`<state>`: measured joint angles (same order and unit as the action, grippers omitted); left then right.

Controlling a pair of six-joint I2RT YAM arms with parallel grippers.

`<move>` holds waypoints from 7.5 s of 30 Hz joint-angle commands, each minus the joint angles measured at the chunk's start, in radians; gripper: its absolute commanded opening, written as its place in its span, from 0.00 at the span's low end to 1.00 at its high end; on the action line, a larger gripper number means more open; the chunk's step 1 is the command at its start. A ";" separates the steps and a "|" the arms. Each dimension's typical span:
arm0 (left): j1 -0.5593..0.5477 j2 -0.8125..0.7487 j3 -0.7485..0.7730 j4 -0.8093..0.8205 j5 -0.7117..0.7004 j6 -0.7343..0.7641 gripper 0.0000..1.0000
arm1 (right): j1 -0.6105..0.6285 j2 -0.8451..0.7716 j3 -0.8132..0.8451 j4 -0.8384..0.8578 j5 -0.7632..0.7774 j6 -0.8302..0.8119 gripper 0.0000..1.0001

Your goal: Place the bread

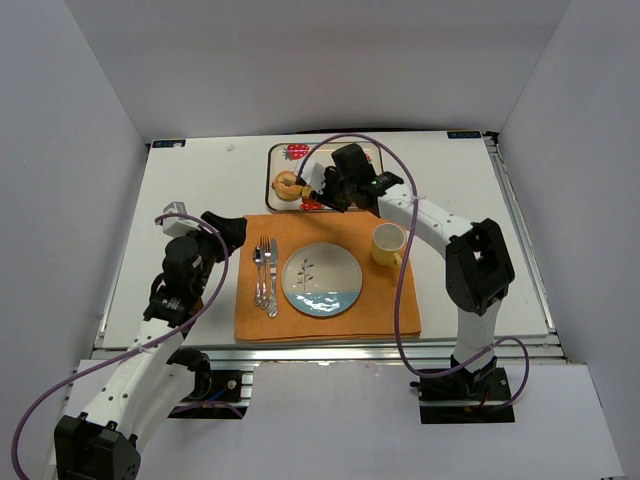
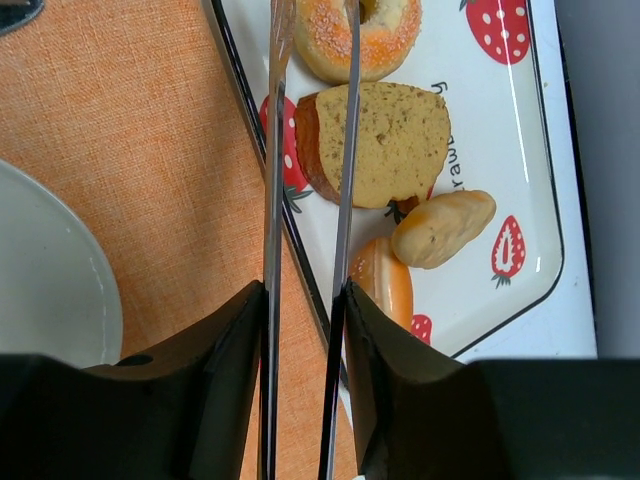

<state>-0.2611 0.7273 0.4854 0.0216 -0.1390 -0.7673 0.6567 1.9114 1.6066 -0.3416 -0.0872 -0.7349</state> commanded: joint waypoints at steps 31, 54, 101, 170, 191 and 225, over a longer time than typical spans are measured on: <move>0.005 -0.016 -0.001 0.000 -0.013 0.011 0.85 | 0.040 0.023 -0.083 0.191 0.083 -0.169 0.47; 0.005 -0.025 -0.001 -0.005 -0.017 0.013 0.85 | 0.063 0.087 -0.070 0.205 0.165 -0.239 0.47; 0.005 0.007 0.010 0.032 -0.001 0.003 0.85 | 0.064 -0.799 -0.769 -0.122 -0.217 -0.129 0.04; 0.005 -0.005 -0.019 0.074 0.009 -0.015 0.85 | -0.028 -0.263 -0.240 0.053 0.083 -0.185 0.40; 0.006 0.009 -0.024 0.093 0.016 -0.013 0.85 | -0.034 -0.092 -0.200 0.122 0.168 -0.219 0.44; 0.006 0.015 0.001 0.070 -0.001 0.002 0.86 | -0.069 -0.440 -0.291 -0.131 -0.212 -0.069 0.00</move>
<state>-0.2607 0.7502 0.4656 0.0902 -0.1387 -0.7753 0.5873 1.6028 1.3945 -0.4183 -0.1570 -0.8127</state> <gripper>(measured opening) 0.852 0.251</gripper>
